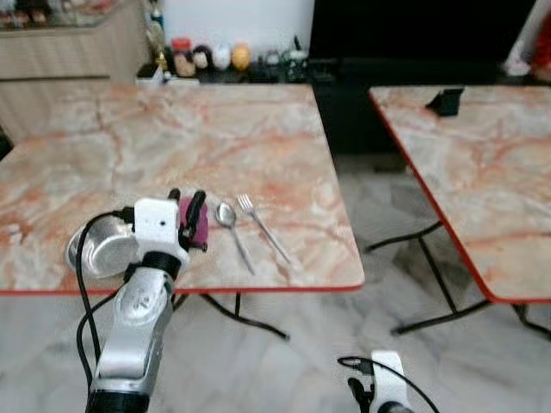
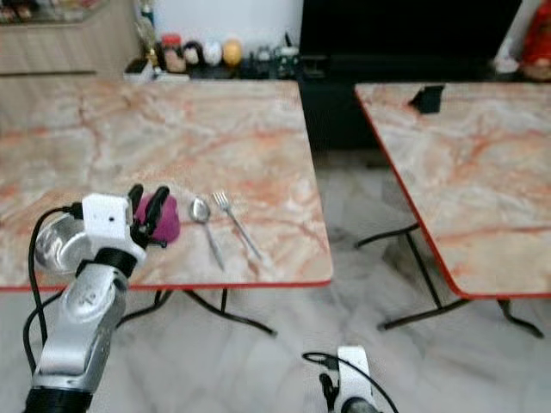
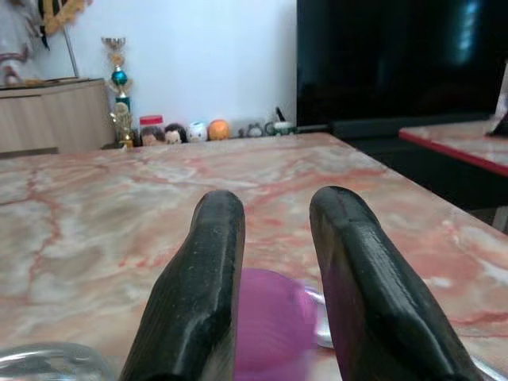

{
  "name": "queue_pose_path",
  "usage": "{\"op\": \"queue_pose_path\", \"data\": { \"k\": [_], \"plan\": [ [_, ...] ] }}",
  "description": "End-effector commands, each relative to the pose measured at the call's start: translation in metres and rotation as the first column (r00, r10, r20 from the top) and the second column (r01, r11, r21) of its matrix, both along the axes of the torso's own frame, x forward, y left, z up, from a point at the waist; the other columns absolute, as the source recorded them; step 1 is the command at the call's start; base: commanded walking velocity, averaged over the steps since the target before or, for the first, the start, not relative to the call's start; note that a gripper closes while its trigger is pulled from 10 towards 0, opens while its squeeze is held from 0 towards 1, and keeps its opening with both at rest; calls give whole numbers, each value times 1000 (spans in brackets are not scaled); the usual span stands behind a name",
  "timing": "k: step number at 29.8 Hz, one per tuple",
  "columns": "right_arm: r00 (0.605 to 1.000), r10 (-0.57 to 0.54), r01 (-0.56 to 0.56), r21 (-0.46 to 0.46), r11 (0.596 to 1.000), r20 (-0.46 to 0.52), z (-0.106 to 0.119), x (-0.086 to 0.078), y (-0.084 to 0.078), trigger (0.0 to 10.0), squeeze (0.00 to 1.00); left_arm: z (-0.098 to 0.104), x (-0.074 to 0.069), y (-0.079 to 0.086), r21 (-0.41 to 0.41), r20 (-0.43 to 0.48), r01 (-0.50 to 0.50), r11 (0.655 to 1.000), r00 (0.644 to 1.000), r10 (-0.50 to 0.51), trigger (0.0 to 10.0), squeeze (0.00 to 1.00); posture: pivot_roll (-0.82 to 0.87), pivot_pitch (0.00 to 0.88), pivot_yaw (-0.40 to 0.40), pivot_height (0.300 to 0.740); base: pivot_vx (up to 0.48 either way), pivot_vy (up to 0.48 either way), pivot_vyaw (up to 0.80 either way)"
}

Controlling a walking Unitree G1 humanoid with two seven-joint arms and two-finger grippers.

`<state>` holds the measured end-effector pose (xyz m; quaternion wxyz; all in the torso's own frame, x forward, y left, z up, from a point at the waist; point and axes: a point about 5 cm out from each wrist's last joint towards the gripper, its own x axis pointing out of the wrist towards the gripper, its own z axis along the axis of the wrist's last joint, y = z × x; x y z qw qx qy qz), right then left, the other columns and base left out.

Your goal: Setting the table

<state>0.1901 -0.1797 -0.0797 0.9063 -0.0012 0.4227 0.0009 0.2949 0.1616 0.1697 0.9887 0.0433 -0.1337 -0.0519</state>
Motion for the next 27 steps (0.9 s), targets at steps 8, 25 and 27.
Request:
{"op": "queue_pose_path", "data": {
  "k": [8,25,27],
  "plan": [
    [1000,14,-14,18,1000,5,0,2,8,10000,0,3,-1,11,26,13,-32,999,999,31,10000,0,6,0,-40,719,0,380,0],
    [1000,11,-11,17,1000,3,0,2,7,10000,0,-3,-1,8,3,-21,-21,1000,1000,21,10000,0,5,0,-43,719,0,244,0],
    [1000,10,-10,17,1000,4,0,2,7,10000,0,-5,-1,8,2,-27,-22,1000,999,22,10000,0,6,0,-44,719,0,0,0]
  ]
}}
